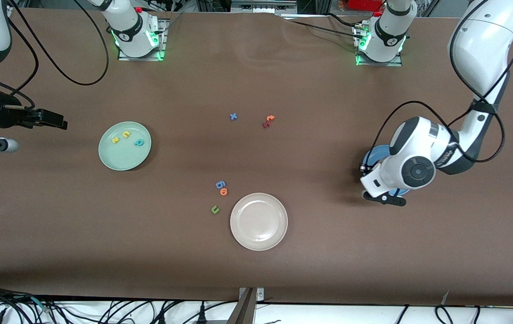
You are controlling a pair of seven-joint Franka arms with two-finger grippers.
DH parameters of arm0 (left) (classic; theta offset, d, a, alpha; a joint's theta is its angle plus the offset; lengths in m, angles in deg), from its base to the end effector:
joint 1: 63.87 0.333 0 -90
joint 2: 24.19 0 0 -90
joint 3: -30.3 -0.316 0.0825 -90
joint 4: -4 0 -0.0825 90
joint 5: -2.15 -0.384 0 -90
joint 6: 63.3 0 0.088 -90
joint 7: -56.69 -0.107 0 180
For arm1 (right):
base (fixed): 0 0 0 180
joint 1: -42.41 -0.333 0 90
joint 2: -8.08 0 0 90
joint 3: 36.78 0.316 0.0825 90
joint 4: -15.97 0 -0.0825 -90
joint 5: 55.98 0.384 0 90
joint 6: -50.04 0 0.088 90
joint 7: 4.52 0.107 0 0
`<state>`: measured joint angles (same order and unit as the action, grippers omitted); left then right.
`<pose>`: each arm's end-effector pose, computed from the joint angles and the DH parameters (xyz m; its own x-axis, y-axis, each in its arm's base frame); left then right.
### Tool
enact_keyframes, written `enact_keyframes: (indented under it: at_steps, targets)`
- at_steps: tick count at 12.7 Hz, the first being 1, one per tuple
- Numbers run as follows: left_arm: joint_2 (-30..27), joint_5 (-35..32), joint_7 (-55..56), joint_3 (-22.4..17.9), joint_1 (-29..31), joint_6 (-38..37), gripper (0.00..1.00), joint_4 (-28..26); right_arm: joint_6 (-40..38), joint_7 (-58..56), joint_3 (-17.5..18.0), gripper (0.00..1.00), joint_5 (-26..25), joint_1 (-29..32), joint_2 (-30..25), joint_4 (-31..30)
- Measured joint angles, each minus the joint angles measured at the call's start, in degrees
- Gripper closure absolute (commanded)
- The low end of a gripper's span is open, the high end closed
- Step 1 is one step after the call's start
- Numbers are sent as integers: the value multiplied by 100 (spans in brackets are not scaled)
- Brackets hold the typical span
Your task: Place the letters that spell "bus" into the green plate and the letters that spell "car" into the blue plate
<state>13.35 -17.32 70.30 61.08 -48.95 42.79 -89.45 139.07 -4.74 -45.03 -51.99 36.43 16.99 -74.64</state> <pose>0.6364 -0.1145 0.2546 0.9371 -0.1371 -0.3211 -0.1568 -0.9870 -0.0359 0.5896 -0.0104 0.5300 0.9829 -0.0363 -0.1803 -0.0455 -0.9979 -0.0471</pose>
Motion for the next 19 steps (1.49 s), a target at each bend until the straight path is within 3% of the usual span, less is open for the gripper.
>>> enact_keyframes:
  at_steps: [1, 2, 9, 14, 16, 19]
  targets:
    - [-2, 0, -74, -2, 127, -69, 58, 0, 0, 0, 1, 0, 0, -1, 0, 0]
    - [-2, 0, -181, -10, 242, -105, 1, -1, 0, 0, 1, 0, 0, -1, 0, 0]
    - [-185, 0, -921, 1, 731, -286, 0, 17, 0, 0, 3, 0, 0, -2, 0, -2]
    - [-1017, 58, -880, 3, 884, -764, 0, 57, 5, 2, 1, 0, 0, 0, 0, -6]
    - [-1358, 404, -740, -5, 1057, -1023, 0, 143, 14, 2, 0, 0, -3, 0, 0, -7]
    - [-1664, 594, -737, -17, 1227, -1508, 0, 472, 75, 2, 16, 0, -399, -5, 0, -7]
